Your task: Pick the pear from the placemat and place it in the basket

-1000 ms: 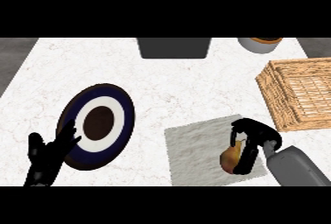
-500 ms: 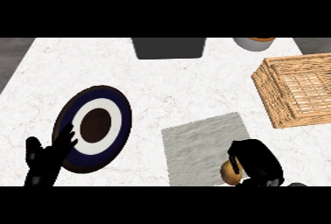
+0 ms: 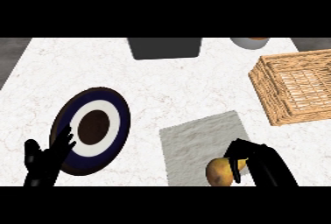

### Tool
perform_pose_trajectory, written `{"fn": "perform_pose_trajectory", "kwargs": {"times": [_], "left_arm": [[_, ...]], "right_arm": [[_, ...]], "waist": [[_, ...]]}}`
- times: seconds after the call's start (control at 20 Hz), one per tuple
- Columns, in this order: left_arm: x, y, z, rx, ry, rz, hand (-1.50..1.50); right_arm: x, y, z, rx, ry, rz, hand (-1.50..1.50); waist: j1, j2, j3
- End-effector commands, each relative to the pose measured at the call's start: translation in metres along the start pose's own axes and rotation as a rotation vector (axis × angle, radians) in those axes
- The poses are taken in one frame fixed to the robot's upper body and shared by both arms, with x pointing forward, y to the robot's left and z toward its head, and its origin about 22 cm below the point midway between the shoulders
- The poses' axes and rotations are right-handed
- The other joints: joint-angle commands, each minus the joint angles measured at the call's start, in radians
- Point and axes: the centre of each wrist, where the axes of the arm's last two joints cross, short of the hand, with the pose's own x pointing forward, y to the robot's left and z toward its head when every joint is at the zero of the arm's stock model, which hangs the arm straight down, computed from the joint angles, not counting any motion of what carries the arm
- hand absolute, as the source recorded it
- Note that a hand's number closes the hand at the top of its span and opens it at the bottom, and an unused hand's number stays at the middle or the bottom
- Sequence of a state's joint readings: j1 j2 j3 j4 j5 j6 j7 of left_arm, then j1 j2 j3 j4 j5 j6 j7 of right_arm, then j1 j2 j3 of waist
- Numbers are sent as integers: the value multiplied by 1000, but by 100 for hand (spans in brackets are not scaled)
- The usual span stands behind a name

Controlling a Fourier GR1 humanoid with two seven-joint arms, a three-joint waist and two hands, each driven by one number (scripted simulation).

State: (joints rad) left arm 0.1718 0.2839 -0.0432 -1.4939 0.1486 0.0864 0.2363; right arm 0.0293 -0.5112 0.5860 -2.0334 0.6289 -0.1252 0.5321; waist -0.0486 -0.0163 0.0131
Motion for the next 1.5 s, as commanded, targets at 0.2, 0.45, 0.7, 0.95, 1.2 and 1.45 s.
{"fn": "perform_pose_trajectory", "kwargs": {"times": [0.2, 0.45, 0.7, 0.95, 1.2, 1.45], "left_arm": [[-24, 5, 4, -20, 90, -15, 0], [-10, 1, -4, -21, 82, -6, 0], [-17, 5, -2, -47, 82, -9, 0], [-17, -27, -3, -42, 66, -25, 0], [-6, -18, -9, -64, 69, -16, 0], [-26, -12, -6, -69, 83, -26, 0]], "right_arm": [[26, -95, 43, -366, -84, -294, 150], [23, -153, 46, -449, 3, -235, 150], [17, -211, 35, -571, 59, -304, 150], [-1, -265, 16, -572, 139, -293, 150], [-38, -285, -10, -573, 188, -260, 150], [-64, -294, -26, -562, 200, -216, 150]], "waist": [[7, 11, -13], [25, 15, -14], [41, 14, -14], [53, 17, -14], [62, 20, -13], [65, 21, -13]]}}
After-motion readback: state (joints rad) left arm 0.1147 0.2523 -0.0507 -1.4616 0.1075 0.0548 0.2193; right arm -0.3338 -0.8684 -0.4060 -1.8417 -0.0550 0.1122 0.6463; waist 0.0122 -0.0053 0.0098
